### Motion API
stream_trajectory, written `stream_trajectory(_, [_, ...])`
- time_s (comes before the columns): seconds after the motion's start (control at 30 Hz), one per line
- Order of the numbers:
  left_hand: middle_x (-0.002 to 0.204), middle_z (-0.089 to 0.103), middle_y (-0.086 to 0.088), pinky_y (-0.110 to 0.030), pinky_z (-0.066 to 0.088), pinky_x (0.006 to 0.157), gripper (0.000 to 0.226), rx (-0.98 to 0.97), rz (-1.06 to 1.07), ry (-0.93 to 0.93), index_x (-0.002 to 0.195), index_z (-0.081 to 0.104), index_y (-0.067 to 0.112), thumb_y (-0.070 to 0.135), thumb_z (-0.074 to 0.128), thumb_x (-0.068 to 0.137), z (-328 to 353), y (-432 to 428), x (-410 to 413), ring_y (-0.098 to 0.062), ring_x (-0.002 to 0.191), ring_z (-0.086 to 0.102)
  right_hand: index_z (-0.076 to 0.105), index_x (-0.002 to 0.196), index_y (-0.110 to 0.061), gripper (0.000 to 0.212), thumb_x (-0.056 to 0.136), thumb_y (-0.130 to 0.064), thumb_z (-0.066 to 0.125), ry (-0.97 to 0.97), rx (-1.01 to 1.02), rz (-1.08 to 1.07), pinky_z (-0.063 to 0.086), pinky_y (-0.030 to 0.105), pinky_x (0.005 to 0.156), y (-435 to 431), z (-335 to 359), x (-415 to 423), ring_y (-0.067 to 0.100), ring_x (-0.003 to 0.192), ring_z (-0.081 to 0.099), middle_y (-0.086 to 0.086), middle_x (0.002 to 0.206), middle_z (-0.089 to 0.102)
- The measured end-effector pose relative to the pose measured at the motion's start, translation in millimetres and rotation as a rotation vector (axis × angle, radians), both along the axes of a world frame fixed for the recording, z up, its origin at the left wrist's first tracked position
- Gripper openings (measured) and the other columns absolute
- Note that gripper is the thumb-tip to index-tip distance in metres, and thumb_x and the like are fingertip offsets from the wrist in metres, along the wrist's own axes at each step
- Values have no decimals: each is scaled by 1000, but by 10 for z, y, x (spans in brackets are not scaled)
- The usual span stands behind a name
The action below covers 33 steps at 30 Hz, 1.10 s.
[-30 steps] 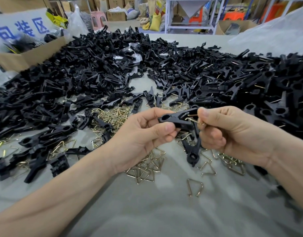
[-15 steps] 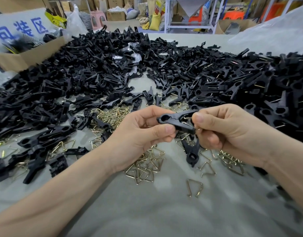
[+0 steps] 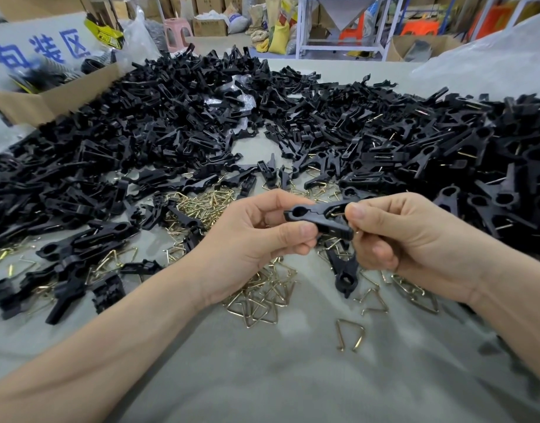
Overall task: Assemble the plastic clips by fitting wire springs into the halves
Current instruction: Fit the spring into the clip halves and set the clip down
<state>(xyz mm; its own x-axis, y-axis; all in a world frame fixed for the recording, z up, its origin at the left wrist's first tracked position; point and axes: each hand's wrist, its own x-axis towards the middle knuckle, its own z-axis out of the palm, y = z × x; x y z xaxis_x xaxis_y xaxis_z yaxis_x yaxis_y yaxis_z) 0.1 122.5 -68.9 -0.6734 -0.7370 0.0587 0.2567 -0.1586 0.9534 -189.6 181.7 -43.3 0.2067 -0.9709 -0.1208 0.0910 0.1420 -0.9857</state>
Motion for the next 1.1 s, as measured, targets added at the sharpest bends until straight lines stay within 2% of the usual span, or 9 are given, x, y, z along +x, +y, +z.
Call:
stream_trajectory(0.1, [73,70,-2,-15,52,64,21,-33,-1,-20,93,68,9,0,66,73,12,7,6,-9,63,66,64,52,-17,24,59,-40,71,-19,2,-5,32,14,40,-2,-32,-8,6,34,35,-4,37,44])
stream_trajectory(0.23, [73,70,-1,-16,53,65,22,-65,1,-39,93,67,8,0,66,73,24,24,2,-9,63,65,67,65,-10,49,46,-51,85,-45,15,-9,34,13,40,-9,-80,-30,5,35,37,-4,39,46])
stream_trajectory(0.37, [75,71,1,-18,52,66,25,-120,-38,-34,93,72,12,-3,74,72,25,30,3,-10,64,64,64,56,-18,46,42,-55,88,-81,19,-5,34,12,40,5,-98,-5,4,36,37,-5,41,46])
stream_trajectory(0.5, [80,71,0,-19,52,69,29,-150,-26,-6,95,73,16,17,81,66,27,46,0,-12,68,65,62,57,-15,42,47,-46,89,-229,22,-14,36,12,41,26,-140,20,3,37,40,-3,44,46])
stream_trajectory(0.63, [81,71,-1,-20,52,69,26,-195,16,-6,94,72,13,6,78,70,9,51,-17,-14,69,65,66,65,-13,42,47,-44,89,-264,26,-21,40,14,44,37,-173,39,4,41,44,-2,50,47])
stream_trajectory(0.73, [84,72,-1,-20,53,70,25,-242,33,-10,93,70,12,5,78,70,35,83,-23,-12,73,67,72,91,-7,58,51,-45,88,-304,38,43,47,19,48,45,-173,44,9,52,55,2,63,57])
stream_trajectory(0.8, [97,70,1,-26,53,75,25,-388,81,-59,92,70,16,13,81,70,55,103,-18,-11,86,66,67,104,-4,68,53,-44,88,-356,54,104,53,23,52,50,-154,41,15,66,64,10,81,65])
stream_trajectory(0.9, [117,58,14,-39,52,85,28,-598,198,-192,92,70,30,30,79,65,73,119,-15,-13,104,60,67,108,-1,70,54,-41,88,-411,88,162,58,28,64,72,-137,44,22,84,70,19,102,68])
stream_trajectory(1.1, [121,54,18,-29,41,90,25,-776,210,-275,94,66,35,29,75,71,30,158,-39,-2,96,55,63,112,5,75,57,-42,86,-439,106,229,55,29,81,87,-143,129,24,102,67,20,108,69])
